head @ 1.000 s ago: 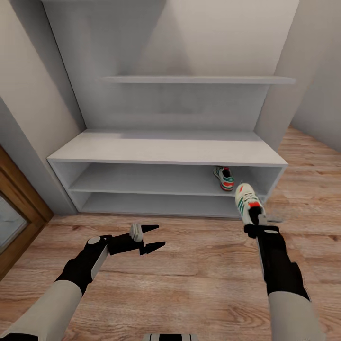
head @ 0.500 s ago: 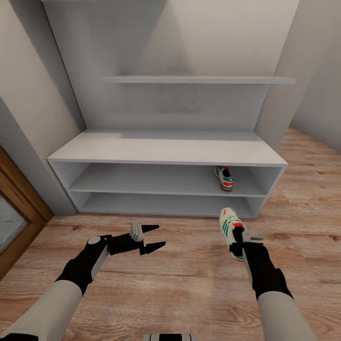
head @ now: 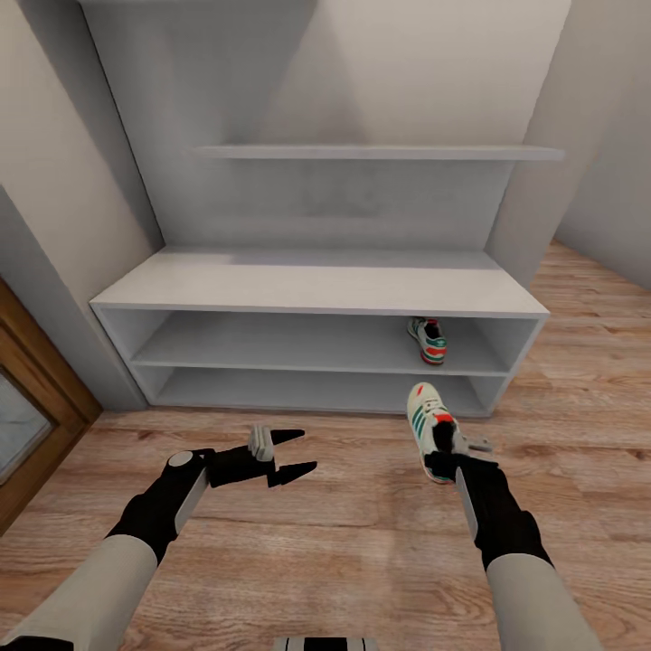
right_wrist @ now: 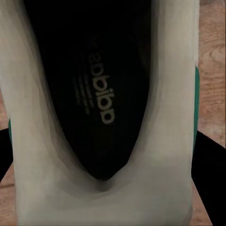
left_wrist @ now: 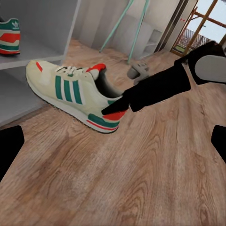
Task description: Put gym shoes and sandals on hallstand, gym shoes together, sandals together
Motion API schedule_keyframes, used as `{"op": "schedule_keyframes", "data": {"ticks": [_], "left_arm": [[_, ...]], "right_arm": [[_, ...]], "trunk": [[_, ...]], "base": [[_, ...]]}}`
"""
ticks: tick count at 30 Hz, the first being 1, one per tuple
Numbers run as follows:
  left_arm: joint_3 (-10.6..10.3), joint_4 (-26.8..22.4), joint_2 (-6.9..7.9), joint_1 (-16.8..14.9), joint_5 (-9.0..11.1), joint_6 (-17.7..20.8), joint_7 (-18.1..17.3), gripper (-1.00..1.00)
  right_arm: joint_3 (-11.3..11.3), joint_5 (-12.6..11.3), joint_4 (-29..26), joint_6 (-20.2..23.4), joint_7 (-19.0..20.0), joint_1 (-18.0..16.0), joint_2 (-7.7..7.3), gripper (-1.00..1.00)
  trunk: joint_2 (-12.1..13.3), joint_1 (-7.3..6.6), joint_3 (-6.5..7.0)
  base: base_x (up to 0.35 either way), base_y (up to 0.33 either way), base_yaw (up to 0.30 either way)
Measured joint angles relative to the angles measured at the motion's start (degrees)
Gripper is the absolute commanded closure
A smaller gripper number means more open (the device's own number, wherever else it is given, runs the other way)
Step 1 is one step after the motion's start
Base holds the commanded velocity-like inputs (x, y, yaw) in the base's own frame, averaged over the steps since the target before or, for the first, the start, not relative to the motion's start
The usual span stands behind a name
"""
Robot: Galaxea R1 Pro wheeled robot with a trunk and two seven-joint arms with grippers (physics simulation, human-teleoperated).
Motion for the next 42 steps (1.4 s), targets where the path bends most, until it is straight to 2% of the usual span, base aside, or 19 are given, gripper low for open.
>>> {"op": "schedule_keyframes", "data": {"ticks": [4,8,9,10,12,17,32,36,39,42], "left_arm": [[-0.03,0.01,-0.08,0.0,0.0,0.0,0.03,-1.0],[-0.03,0.0,-0.09,0.0,0.03,0.01,0.0,-1.0],[-0.03,0.0,-0.09,-0.01,0.01,0.0,0.0,-1.0],[-0.03,0.02,-0.1,0.0,0.04,0.01,0.0,-1.0],[-0.03,0.02,-0.09,0.0,0.05,0.01,0.0,-1.0],[-0.03,0.03,-0.1,-0.01,0.08,0.04,0.0,-1.0],[-0.03,0.09,-0.16,0.0,0.08,0.08,0.0,-1.0],[-0.06,0.09,-0.18,-0.01,0.08,0.08,0.0,-1.0],[-0.08,0.08,-0.18,-0.01,0.08,0.08,0.0,-1.0],[-0.1,0.08,-0.18,-0.01,0.08,0.08,0.0,-1.0]], "right_arm": [[4.25,-0.17,-0.41,-6.65,-0.11,-0.01,0.02,1.0],[5.72,-0.08,-0.4,-12.2,-0.2,-0.01,-0.03,1.0],[5.88,-0.13,-0.15,-15.62,-0.21,-0.02,-0.05,1.0],[6.04,-0.3,1.36,-24.77,-0.18,-0.02,-0.11,1.0],[6.02,-0.3,1.95,-26.94,-0.18,-0.02,-0.12,1.0],[6.07,-0.11,2.4,-28.5,-0.16,-0.02,-0.16,1.0],[5.99,-0.37,3.11,-28.81,0.0,0.04,-0.08,1.0],[5.95,-0.38,6.75,-28.91,0.05,0.04,-0.09,1.0],[5.88,-0.37,11.49,-28.99,0.06,0.07,-0.15,1.0],[5.86,-0.33,13.37,-28.99,0.05,0.06,-0.17,1.0]], "trunk": [[0.0,0.0,0.0],[0.0,0.0,0.0],[0.0,0.0,0.0],[0.0,0.0,0.0],[0.0,0.0,0.0],[0.0,0.0,0.0],[0.0,0.0,0.0],[0.0,0.0,0.0],[0.0,0.01,-0.01],[0.0,0.0,0.0]], "base": [[0.0,0.0,0.0],[0.0,0.0,0.0],[0.0,0.0,0.0],[0.0,0.0,0.0],[0.0,0.0,0.0],[0.009,0.0,0.0],[0.104,0.073,0.0],[0.003,0.002,0.0],[0.0,0.0,0.0],[0.0,0.0,0.0]]}}
